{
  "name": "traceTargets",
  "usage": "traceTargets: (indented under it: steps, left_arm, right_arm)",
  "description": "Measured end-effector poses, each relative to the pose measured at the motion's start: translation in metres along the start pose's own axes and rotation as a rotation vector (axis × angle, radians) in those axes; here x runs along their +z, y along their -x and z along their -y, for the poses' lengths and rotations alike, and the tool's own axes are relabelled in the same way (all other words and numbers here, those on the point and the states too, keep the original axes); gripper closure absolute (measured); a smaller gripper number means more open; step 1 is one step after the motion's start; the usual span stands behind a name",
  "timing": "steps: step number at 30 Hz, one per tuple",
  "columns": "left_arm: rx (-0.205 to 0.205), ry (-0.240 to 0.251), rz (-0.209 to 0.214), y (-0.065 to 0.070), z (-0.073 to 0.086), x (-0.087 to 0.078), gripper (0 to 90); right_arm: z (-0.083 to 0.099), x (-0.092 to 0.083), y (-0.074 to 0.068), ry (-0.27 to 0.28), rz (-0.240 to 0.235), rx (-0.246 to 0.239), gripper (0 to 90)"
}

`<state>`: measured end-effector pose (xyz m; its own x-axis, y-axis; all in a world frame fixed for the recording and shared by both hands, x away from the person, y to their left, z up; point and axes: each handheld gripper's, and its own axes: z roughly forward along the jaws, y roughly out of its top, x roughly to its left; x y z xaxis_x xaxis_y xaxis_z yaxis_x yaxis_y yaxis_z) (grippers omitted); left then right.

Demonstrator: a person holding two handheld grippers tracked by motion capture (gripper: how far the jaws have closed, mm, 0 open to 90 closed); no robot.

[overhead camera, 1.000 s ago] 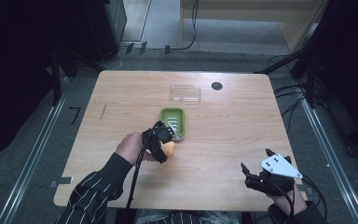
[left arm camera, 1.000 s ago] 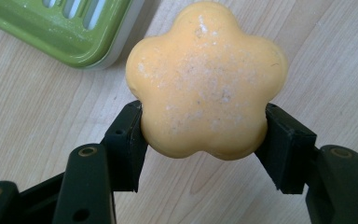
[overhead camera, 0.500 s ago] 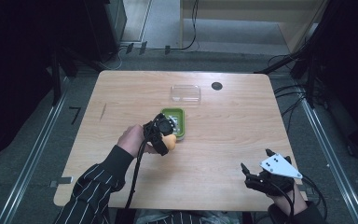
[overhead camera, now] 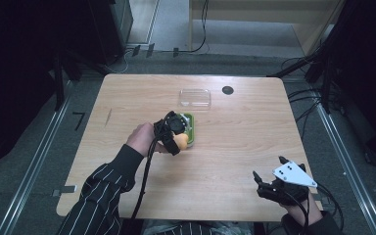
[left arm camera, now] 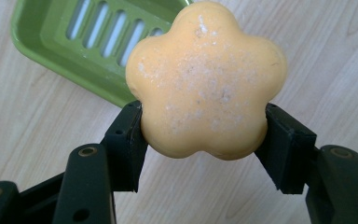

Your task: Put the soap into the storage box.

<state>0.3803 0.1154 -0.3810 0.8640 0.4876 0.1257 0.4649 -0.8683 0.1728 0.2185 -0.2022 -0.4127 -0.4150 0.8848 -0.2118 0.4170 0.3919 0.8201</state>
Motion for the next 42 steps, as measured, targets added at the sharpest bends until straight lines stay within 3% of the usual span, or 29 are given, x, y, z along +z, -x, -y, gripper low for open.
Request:
traceTargets:
  steps: [15, 29, 42]
  left_arm:
    - [-0.004, 0.018, -0.01, -0.017, -0.014, 0.0, 39.4]
    - [-0.05, 0.025, -0.011, -0.037, -0.02, 0.018, 39.4]
    - [-0.057, 0.016, -0.024, -0.049, -0.025, 0.038, 39.4]
  right_arm:
    - [0.0, 0.0, 0.0, -0.001, 0.002, 0.001, 13.7]
    - [0.0, 0.0, 0.0, -0.001, 0.002, 0.0, 13.7]
    - [0.0, 0.0, 0.0, -0.001, 0.002, -0.002, 13.7]
